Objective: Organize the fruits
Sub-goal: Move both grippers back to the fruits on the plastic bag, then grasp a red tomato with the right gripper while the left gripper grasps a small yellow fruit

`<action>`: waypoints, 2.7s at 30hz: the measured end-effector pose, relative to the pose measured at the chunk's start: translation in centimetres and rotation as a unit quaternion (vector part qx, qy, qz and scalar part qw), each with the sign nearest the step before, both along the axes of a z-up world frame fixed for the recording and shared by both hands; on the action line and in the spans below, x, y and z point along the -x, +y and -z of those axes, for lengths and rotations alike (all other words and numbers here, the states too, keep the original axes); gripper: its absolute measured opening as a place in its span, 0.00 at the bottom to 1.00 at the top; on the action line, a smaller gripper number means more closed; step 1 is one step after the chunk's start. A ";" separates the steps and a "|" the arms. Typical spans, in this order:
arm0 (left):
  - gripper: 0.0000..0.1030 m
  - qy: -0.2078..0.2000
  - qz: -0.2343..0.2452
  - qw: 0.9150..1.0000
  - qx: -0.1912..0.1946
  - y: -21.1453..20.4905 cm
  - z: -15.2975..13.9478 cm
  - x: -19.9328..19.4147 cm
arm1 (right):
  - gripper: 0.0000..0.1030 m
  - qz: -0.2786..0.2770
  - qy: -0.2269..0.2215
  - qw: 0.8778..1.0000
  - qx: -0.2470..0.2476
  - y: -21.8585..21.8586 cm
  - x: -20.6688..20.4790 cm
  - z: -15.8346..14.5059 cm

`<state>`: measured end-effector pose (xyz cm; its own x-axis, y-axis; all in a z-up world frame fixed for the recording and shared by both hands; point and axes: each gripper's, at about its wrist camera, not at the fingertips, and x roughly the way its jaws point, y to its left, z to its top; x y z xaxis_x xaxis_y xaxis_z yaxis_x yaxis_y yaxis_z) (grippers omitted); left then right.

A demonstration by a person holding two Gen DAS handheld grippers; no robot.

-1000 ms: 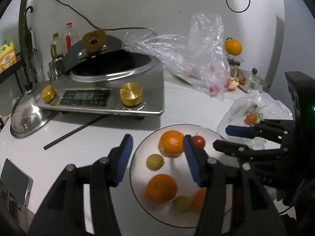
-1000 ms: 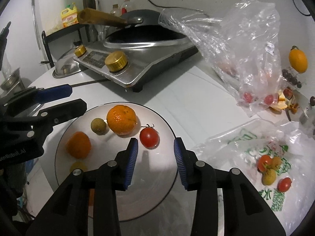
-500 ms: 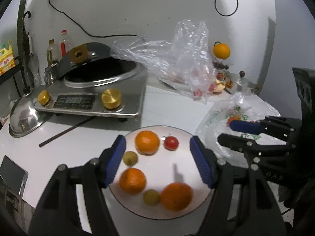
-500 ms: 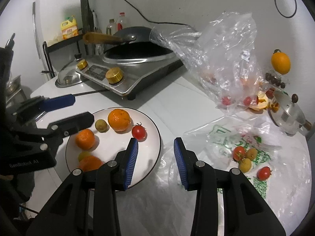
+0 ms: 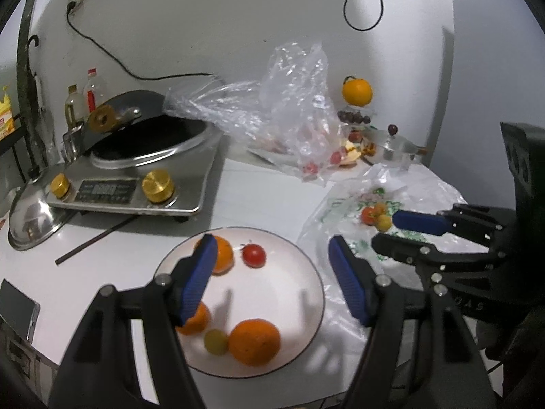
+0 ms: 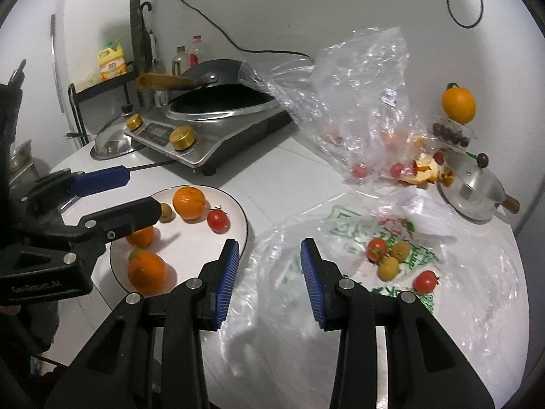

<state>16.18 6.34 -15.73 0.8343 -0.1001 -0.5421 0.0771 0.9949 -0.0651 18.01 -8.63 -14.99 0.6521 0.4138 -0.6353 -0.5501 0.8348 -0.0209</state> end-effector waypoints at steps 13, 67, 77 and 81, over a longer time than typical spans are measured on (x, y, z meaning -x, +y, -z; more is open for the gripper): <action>0.70 0.008 0.023 1.000 0.005 -3.4 -0.2 -0.7 | 0.39 0.017 -0.005 1.000 -0.014 -3.7 0.0 -0.2; 0.69 0.052 0.110 0.990 -0.067 -16.9 5.2 -11.6 | 0.39 0.072 0.074 0.994 -0.041 -15.4 -10.1 5.3; 0.49 0.069 0.141 0.983 -0.091 -18.3 6.6 -13.0 | 0.36 0.069 0.095 0.992 -0.035 -15.2 -10.7 6.3; 0.48 0.081 0.149 0.981 -0.092 -18.8 7.3 -13.3 | 0.36 0.067 0.103 0.992 -0.028 -15.1 -10.9 6.7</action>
<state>29.48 -12.49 -23.02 0.6843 -0.2151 -0.6968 0.3703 0.9256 0.0779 28.90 -23.68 -21.70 0.5627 0.3706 -0.7389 -0.4228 0.8971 0.1280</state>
